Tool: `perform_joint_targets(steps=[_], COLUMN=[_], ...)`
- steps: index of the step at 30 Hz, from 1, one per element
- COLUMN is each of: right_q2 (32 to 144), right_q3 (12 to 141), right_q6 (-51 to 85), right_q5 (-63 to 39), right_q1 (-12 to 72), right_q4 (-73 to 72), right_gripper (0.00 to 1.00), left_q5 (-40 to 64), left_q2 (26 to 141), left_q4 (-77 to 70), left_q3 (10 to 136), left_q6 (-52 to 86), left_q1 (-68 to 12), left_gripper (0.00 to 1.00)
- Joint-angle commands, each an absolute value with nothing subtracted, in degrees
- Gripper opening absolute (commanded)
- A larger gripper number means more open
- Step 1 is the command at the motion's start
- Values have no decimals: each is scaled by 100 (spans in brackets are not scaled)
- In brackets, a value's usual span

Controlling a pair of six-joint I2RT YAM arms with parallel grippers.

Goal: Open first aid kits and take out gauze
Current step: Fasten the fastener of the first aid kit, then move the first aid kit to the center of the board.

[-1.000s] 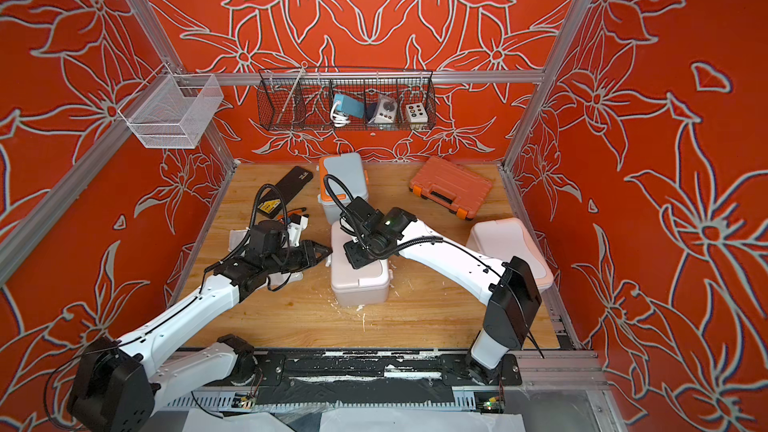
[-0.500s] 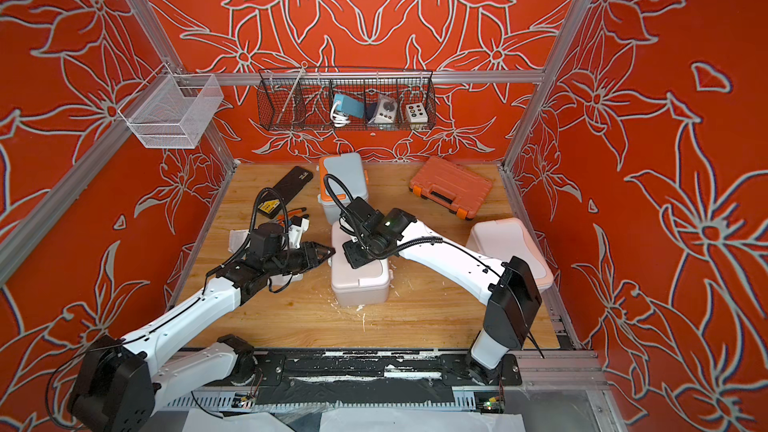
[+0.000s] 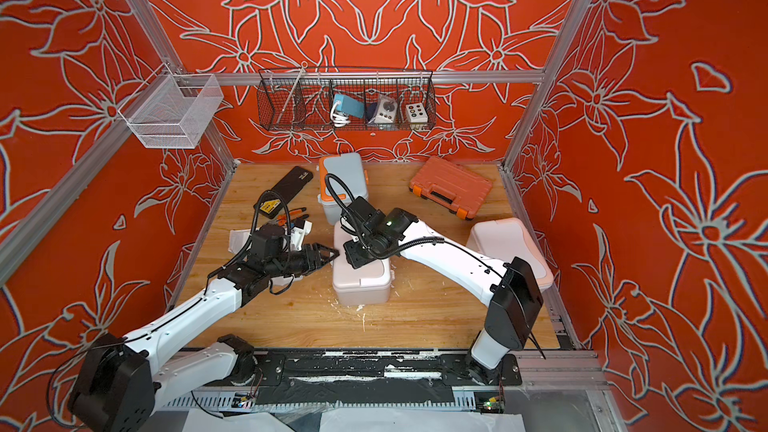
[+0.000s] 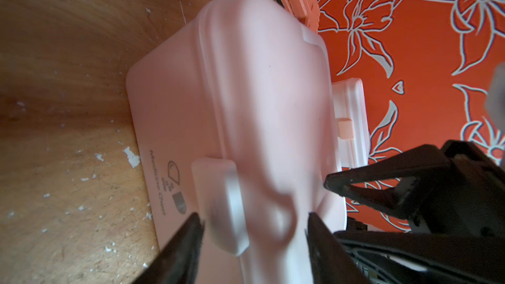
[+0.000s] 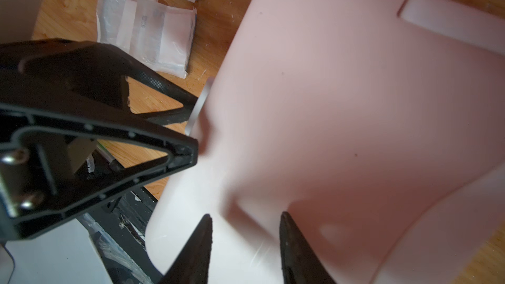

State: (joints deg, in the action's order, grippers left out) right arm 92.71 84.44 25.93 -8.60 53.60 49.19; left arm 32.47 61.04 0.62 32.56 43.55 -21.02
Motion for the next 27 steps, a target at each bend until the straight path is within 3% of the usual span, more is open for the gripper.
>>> perform_joint_targets(steps=[1,4,7,13,19,27], right_q2=[8953,8613,8218,7628,7017,6263], right_q3=[8443,8375,8214,7881,7434,6899], right_q6=[2575,2542,2549,2479,2603,2864], right_q5=[-504,-357,-185,79,541,315], right_q1=[5344,5344,5345,5337,5219,4204], right_q4=[5514,5504,5428,5351,5308,5353], right_gripper=[48,58,75,93,98,98], left_q5=[3135,3086,3029,3149,3052,2779], left_q2=[5895,5728,5490,5408,5614,6132], left_q4=[497,711,938,1229,1173,817], left_q3=[3435,3462,3487,3584,3708,3816], left_q6=[4101,4056,4005,3929,3970,4172], left_q1=[-2128,-2136,-2135,-2190,-2549,-3095], left_gripper=[68,80,89,92,92,92])
